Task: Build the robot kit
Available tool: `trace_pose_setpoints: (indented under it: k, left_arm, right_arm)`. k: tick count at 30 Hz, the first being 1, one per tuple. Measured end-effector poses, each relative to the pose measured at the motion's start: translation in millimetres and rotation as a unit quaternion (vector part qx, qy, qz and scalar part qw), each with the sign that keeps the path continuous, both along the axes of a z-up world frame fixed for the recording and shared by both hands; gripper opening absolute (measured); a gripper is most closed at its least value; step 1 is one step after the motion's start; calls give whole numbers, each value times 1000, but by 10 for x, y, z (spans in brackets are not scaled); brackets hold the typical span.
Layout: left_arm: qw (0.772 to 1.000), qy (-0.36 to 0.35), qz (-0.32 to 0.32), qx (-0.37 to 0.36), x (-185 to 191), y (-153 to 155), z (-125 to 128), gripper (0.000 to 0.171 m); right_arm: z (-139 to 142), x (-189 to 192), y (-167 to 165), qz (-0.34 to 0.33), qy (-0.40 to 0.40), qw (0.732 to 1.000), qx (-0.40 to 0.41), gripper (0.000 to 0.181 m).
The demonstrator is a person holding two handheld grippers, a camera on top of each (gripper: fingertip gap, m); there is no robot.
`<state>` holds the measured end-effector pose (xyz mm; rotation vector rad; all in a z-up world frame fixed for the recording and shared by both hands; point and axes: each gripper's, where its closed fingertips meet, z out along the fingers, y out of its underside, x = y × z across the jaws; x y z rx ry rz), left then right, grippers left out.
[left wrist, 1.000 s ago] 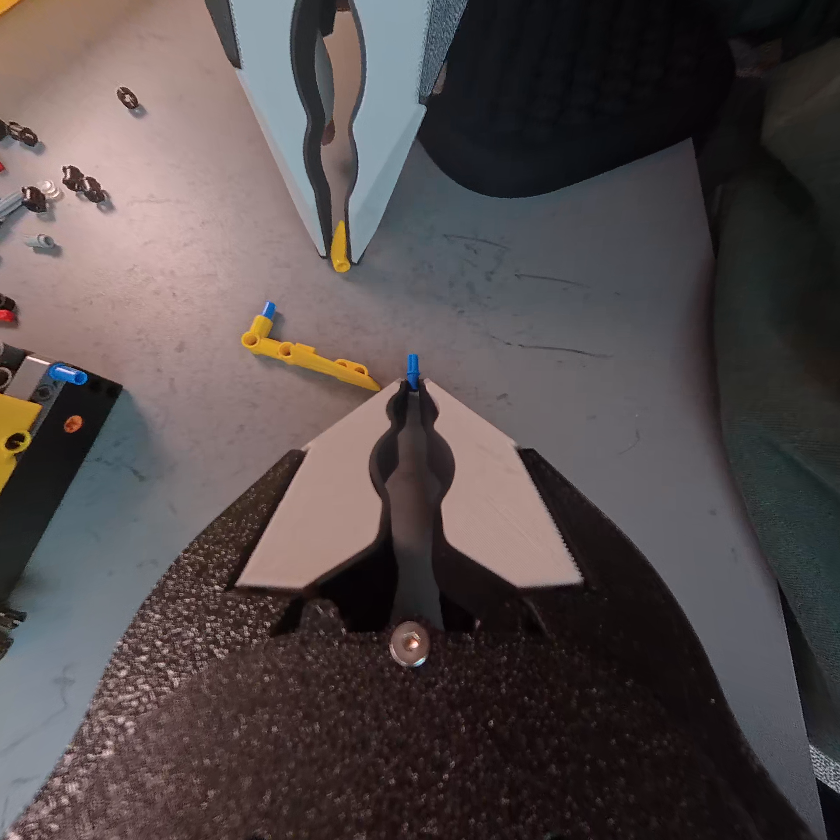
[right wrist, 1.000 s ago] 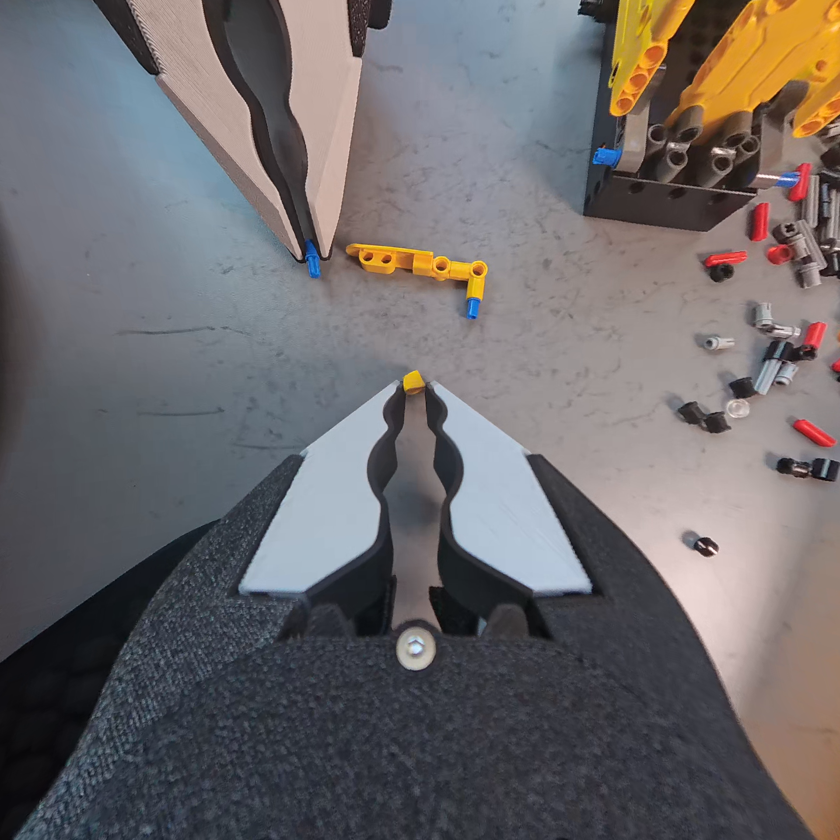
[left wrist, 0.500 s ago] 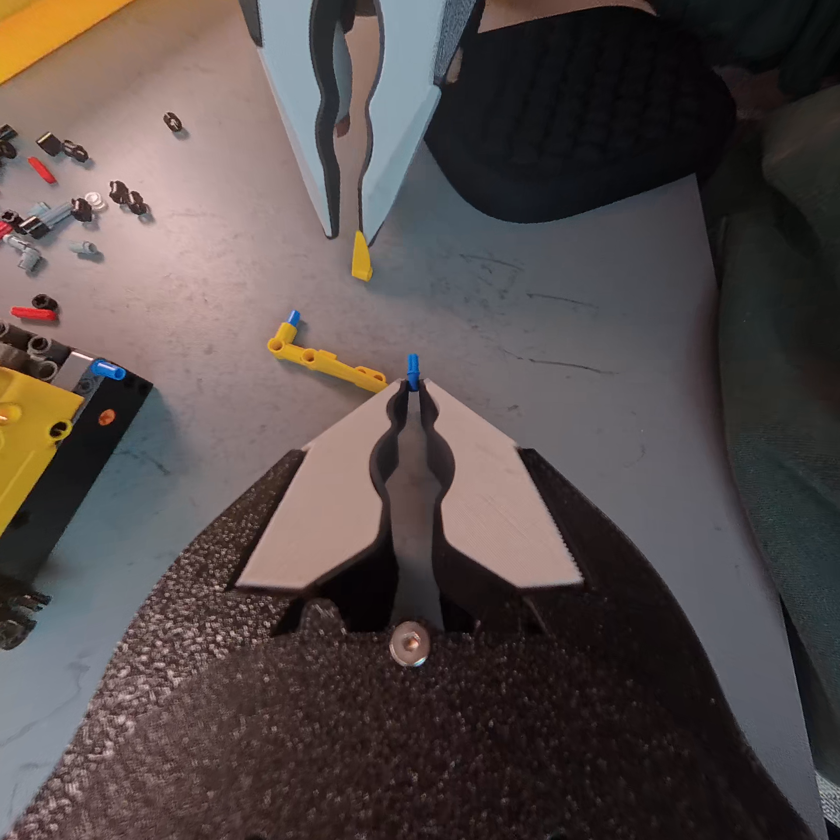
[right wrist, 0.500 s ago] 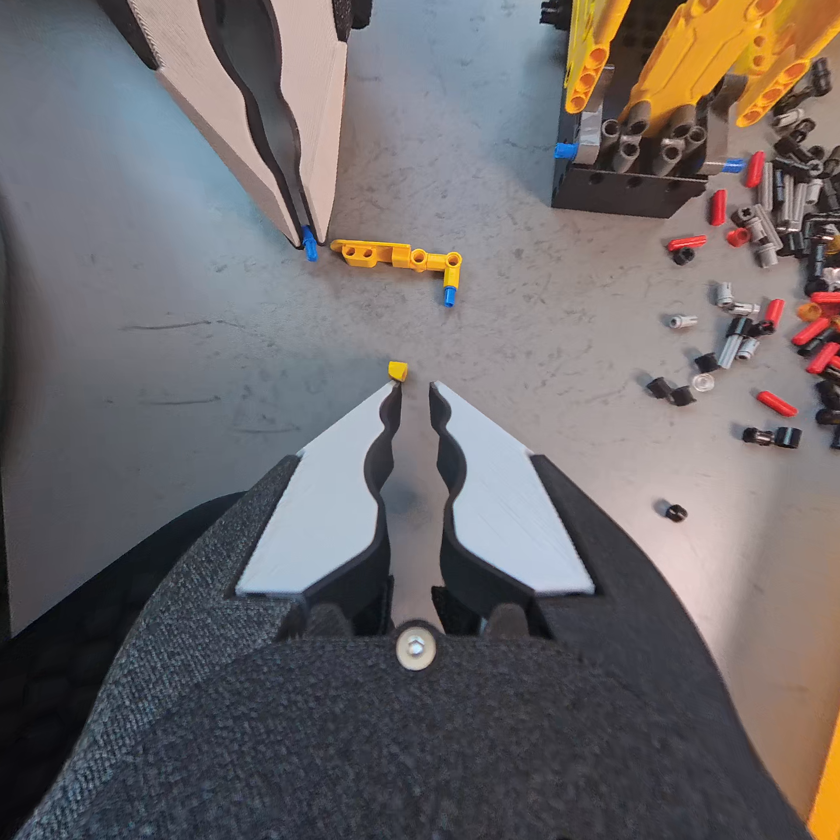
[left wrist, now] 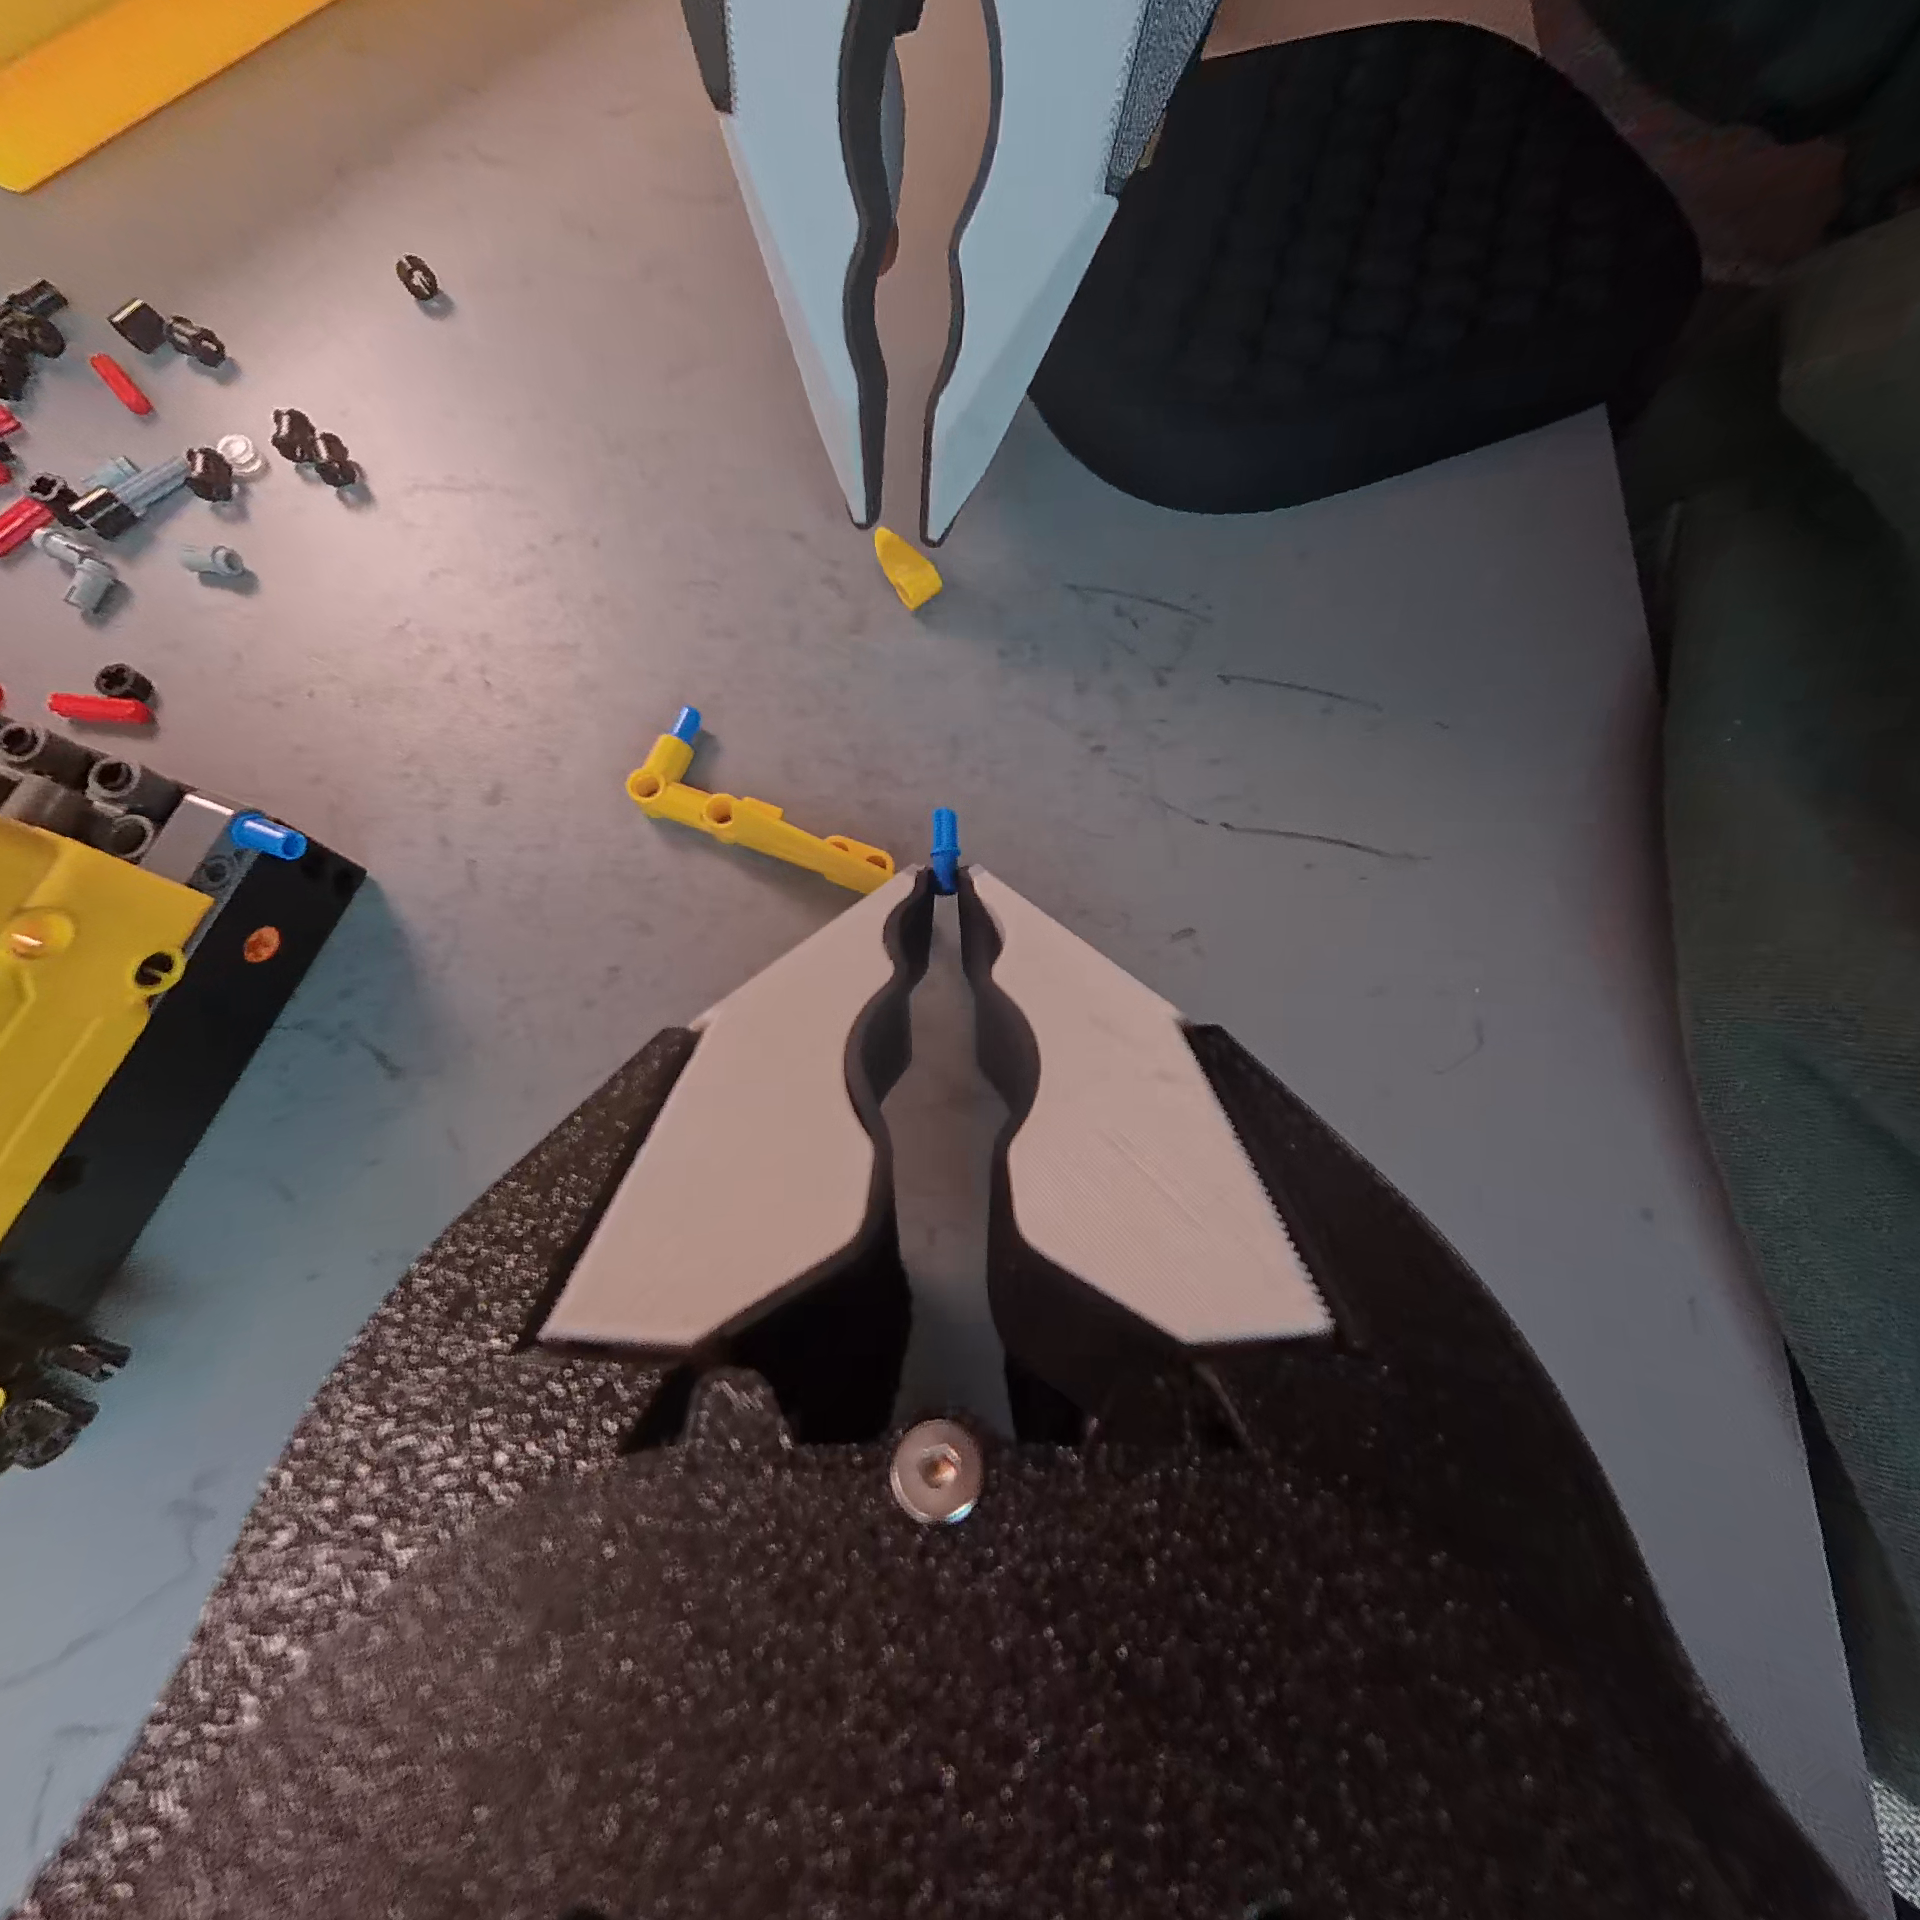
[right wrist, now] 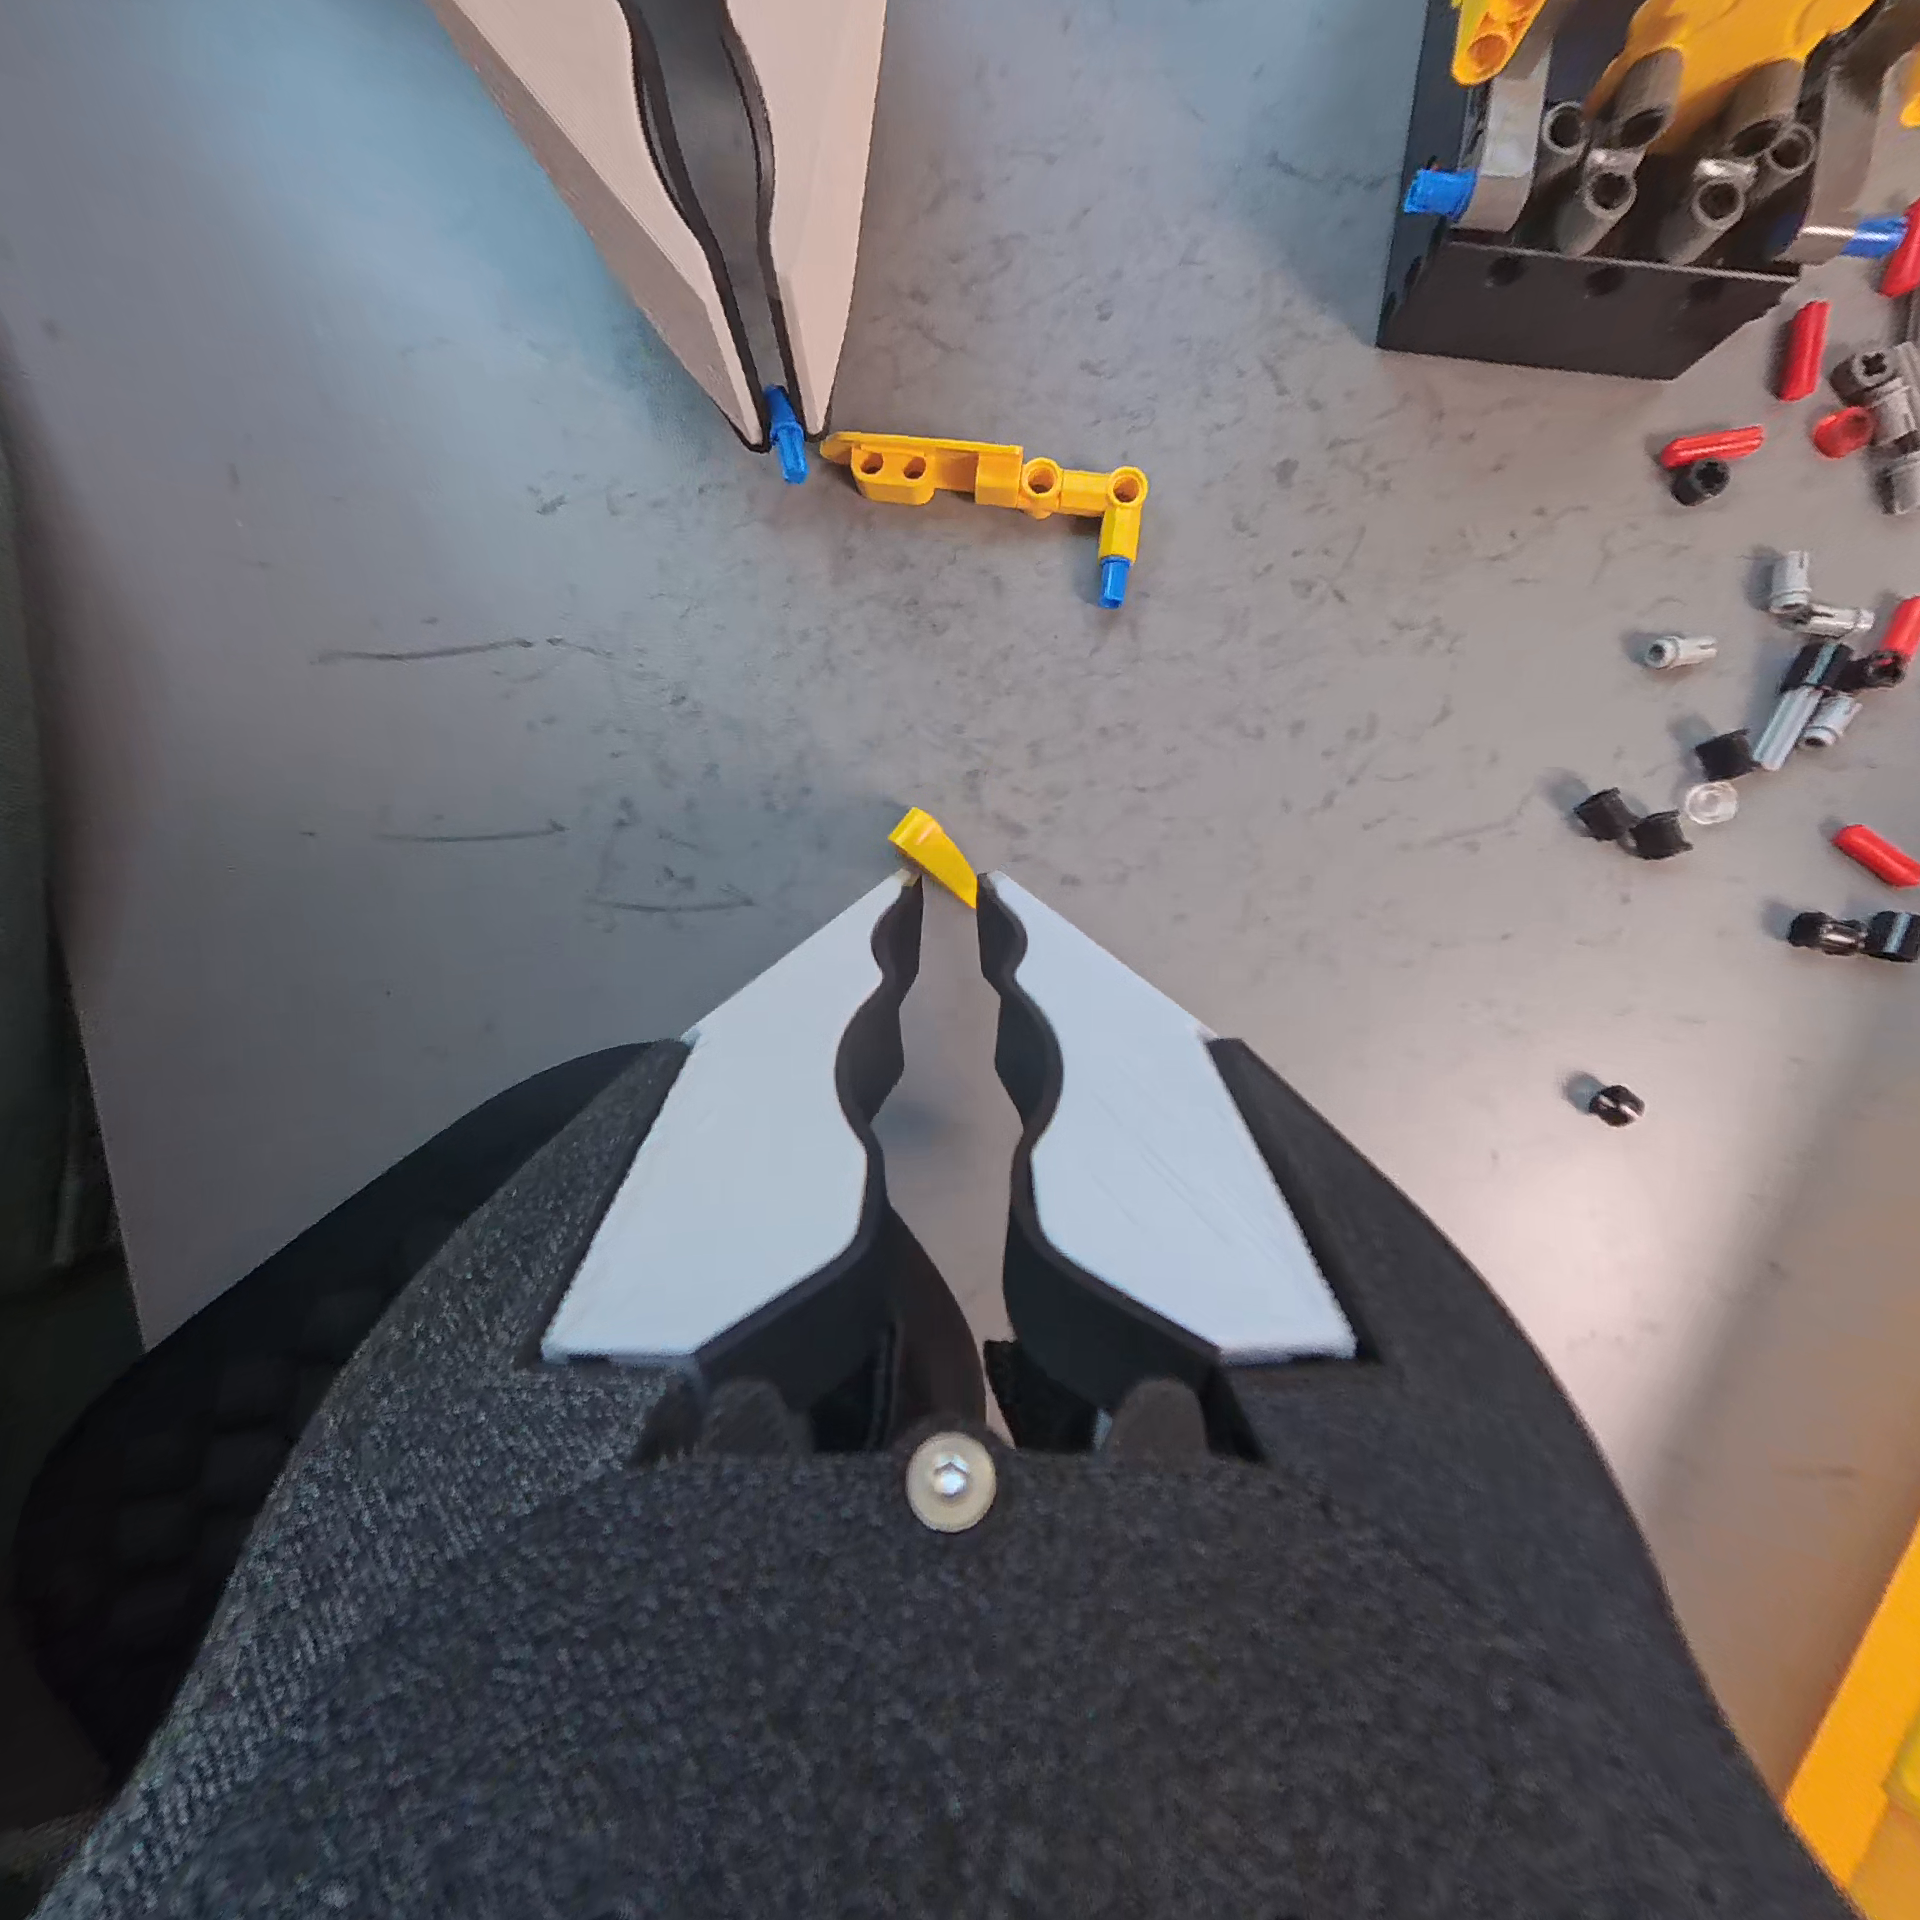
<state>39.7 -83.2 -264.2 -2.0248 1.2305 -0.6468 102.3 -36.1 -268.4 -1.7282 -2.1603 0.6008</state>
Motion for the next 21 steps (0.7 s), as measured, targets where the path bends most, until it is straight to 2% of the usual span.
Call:
trace_pose_setpoints:
  k: [7,13,17,21]
  left_arm:
    - [1000,0,0,0,1,-2,2,4]
    - [1000,1,0,-1,1,-4,-11,4]
    - [1000,1,-2,-2,6,-10,-16,4]
    - [1000,1,-4,-3,14,-19,-20,4]
  right_arm:
    - [-25,-10,122,-20,0,1000,22,6]
    - [4,-176,176,-24,35,999,31,7]
    - [46,-246,103,-15,57,998,21,11]
    - [60,-126,70,-25,48,998,7,11]
